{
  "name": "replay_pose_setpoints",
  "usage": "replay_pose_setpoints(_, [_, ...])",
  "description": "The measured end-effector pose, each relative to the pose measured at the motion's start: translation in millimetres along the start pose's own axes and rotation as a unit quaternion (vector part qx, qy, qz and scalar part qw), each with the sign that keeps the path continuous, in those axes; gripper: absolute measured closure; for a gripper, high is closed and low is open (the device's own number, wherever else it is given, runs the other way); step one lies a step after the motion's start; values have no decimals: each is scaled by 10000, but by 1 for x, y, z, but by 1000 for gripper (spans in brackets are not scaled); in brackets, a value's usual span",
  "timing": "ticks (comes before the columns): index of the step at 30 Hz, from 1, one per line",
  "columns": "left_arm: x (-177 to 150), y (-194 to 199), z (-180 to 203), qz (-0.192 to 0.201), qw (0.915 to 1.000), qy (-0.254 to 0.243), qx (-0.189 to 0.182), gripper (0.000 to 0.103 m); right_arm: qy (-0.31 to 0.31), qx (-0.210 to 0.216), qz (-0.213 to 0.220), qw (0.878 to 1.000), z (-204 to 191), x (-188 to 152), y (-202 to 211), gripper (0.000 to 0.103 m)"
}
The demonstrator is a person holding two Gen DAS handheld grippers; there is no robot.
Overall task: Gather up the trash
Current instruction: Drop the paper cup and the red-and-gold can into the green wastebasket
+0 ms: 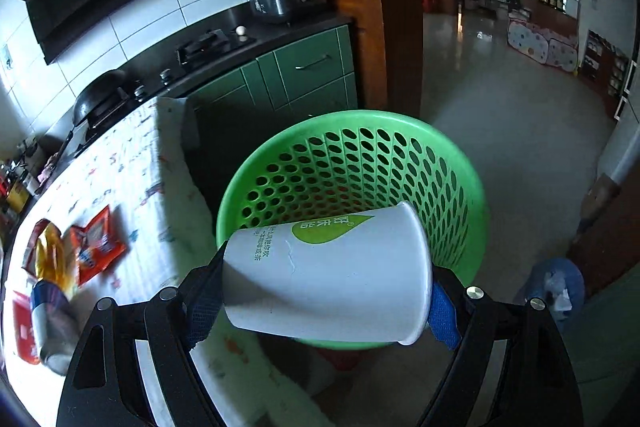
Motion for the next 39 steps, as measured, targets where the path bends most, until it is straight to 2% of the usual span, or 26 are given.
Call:
replay_pose_setpoints(6, [46,-38,7,-3,9999,-112,-68,36,-24,-132,1,9999,19,12,-29,13])
replay_pose_setpoints(10, [77,-66,14,-17,9998,-189,-97,36,-17,-94,41,9999,29,15,-31,13])
replay_pose_setpoints(16, [118,-116,33,-152,9990,-392,-153,36,182,102,253,9995,37,5,-3,12])
replay_pose_setpoints(22, [147,-180,60,-546,9967,-564,-227,36,543,121,631,9965,47,-10,39,11])
replay_pose_setpoints(27, [155,-231,77,-876,9934,-717,-195,36,636,127,750,9951,62,-25,57,11])
replay_pose_setpoints(33, [159,-280,80,-1190,9911,-571,-164,36,544,132,714,9959,82,-37,60,11])
replay_pose_setpoints(37, [163,-295,77,-1102,9928,-475,-52,34,418,130,651,9969,96,-46,58,11])
replay_pose_setpoints(39, [163,-296,77,-1021,9941,-351,-44,27,351,129,607,9975,101,-51,58,11])
Point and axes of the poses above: each gripper's, at about its wrist camera, not at the fingertips, and y roughly against the way its jaws point, z to its right, x to its top, the point moved 10 cm from there along -y, roughly the way its jaws point, and after that the axes turned 11 degrees about -y, right-handed, at the moved point
